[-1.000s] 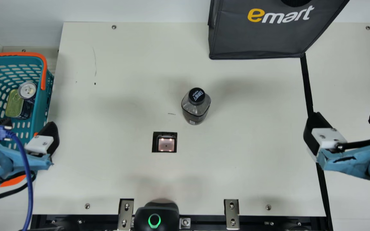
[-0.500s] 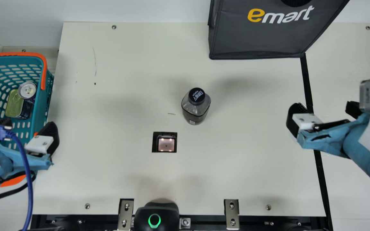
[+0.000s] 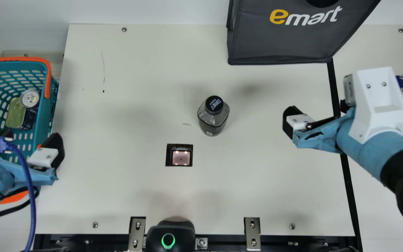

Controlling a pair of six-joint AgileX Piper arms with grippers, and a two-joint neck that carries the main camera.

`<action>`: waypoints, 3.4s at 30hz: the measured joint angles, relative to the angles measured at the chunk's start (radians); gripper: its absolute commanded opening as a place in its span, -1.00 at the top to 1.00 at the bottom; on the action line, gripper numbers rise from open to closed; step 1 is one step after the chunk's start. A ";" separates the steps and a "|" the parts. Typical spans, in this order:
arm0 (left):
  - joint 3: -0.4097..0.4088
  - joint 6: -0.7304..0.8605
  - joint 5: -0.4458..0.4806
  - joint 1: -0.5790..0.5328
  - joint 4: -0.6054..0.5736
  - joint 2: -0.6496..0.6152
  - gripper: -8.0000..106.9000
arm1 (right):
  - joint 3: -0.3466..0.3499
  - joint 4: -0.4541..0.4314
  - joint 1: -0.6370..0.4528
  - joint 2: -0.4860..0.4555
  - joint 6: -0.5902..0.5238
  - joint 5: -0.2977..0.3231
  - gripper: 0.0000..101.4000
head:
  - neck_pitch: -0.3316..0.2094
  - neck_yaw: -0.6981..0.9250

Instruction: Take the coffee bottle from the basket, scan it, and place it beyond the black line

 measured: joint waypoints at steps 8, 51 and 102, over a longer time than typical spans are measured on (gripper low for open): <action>0.000 0.000 0.000 0.000 0.000 0.000 -0.71 | -0.003 0.011 0.060 0.065 0.000 -0.047 -0.79 | 0.000 0.000; 0.000 0.000 0.000 0.000 0.000 0.000 -0.71 | -0.086 -0.026 0.380 0.349 0.109 -0.193 -0.79 | 0.000 0.000; 0.000 0.000 0.000 0.000 0.000 0.000 -0.71 | -0.116 -0.029 0.418 0.512 0.100 -0.283 1.00 | 0.000 -0.002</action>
